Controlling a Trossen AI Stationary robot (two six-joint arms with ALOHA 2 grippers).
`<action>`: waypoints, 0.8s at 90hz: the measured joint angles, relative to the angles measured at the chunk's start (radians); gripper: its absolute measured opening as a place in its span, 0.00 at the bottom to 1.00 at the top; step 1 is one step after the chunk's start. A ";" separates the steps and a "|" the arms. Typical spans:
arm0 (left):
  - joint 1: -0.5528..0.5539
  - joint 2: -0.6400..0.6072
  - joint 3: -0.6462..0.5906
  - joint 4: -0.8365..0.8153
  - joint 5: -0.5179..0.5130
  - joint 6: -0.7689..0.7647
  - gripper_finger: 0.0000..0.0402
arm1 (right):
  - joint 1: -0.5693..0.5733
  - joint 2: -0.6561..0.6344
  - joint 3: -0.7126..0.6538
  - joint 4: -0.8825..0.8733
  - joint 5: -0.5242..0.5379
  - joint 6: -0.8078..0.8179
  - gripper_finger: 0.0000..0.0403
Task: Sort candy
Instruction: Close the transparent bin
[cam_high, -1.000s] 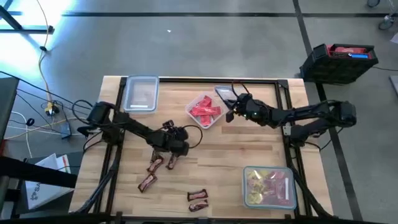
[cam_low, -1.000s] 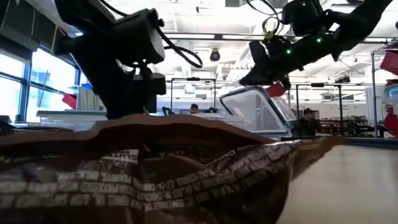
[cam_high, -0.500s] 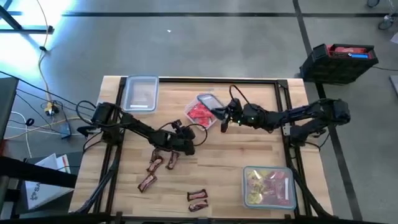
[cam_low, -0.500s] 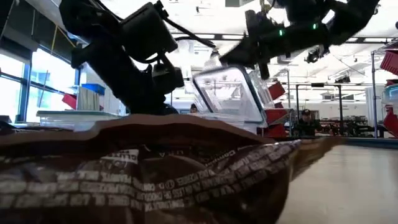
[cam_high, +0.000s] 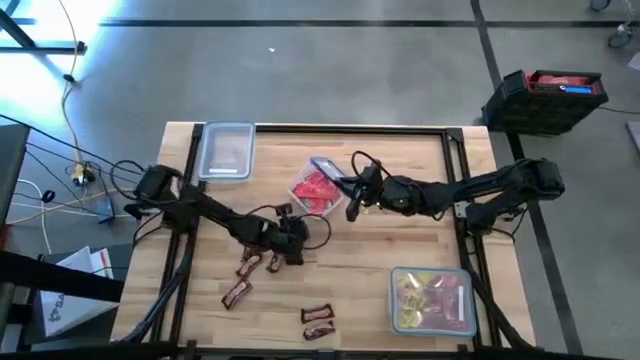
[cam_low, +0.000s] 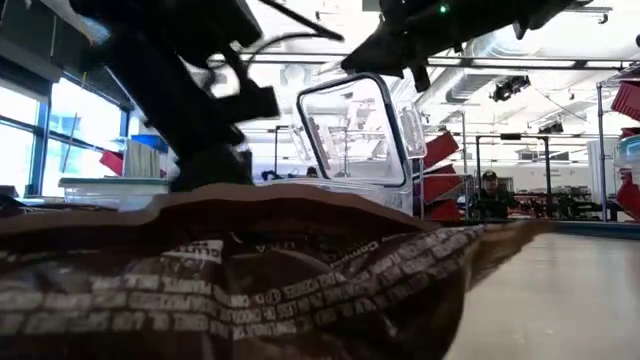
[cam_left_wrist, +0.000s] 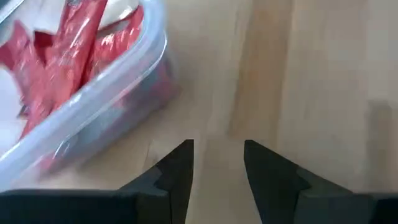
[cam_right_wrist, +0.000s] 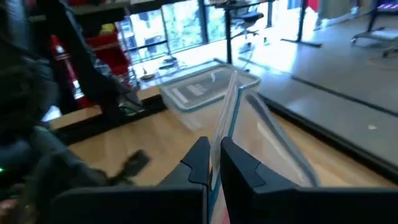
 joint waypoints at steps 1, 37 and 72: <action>-0.002 -0.008 0.000 -0.015 -0.008 -0.010 0.31 | -0.003 0.000 0.000 0.000 0.004 -0.001 0.00; 0.181 -0.078 -0.309 0.304 -0.010 -0.182 0.31 | -0.082 0.137 0.001 0.134 -0.056 -0.016 0.00; 0.207 -0.073 -0.364 0.725 0.049 -0.009 0.31 | -0.090 0.161 0.010 0.178 -0.077 0.039 0.00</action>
